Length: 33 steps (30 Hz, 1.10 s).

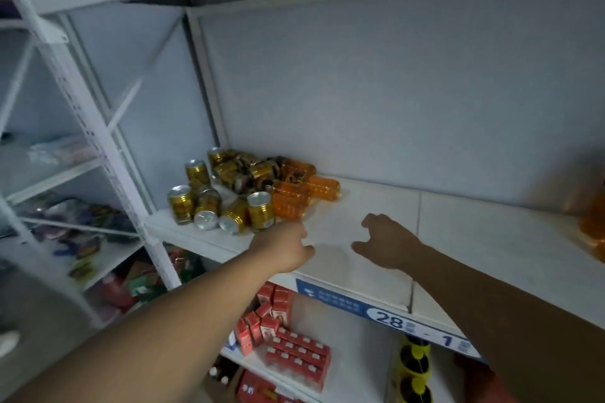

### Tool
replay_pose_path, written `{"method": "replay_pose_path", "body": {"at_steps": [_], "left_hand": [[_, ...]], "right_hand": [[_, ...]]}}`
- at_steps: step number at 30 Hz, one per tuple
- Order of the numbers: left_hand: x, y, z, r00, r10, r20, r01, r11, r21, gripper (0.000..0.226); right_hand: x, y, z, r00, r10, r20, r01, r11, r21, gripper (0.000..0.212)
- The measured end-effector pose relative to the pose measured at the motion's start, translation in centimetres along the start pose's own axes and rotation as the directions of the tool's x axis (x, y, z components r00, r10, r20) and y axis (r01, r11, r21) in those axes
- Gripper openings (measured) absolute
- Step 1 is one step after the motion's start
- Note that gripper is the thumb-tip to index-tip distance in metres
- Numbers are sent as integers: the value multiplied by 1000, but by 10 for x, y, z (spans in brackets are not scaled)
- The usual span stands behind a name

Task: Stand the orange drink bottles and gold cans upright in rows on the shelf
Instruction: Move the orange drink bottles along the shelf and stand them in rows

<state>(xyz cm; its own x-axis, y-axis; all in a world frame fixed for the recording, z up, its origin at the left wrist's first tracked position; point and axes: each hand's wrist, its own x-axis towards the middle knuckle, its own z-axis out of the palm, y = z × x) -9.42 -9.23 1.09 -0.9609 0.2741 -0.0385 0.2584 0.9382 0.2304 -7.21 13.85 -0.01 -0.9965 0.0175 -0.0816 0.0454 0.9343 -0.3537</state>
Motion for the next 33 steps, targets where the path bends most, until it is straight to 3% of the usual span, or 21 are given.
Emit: {"method": "replay_pose_path", "body": {"at_steps": [3,7,18,25,33], "left_hand": [[4,-43,-14,999,-33,-12,32,998,-56,53],[16,-92,-31,997,-41,-63,35,995,-90,31],[87,-153,-65,954,-176,-244,120,967,-227,28],[146,-172,-64,961,-249,-116,220,951,-218,35],[207,-194,-40,938,-346,37,342,898,-277,38]], "right_hand": [[26,-38,9,1000,-6,15,6,1000,-17,68],[59,-74,23,1000,-1,14,2,999,-41,69],[140,-90,20,997,-46,-61,36,987,-157,62],[199,-80,3,993,-112,-26,100,955,-278,43],[238,-70,7,998,-54,-21,43,933,-358,59]]}}
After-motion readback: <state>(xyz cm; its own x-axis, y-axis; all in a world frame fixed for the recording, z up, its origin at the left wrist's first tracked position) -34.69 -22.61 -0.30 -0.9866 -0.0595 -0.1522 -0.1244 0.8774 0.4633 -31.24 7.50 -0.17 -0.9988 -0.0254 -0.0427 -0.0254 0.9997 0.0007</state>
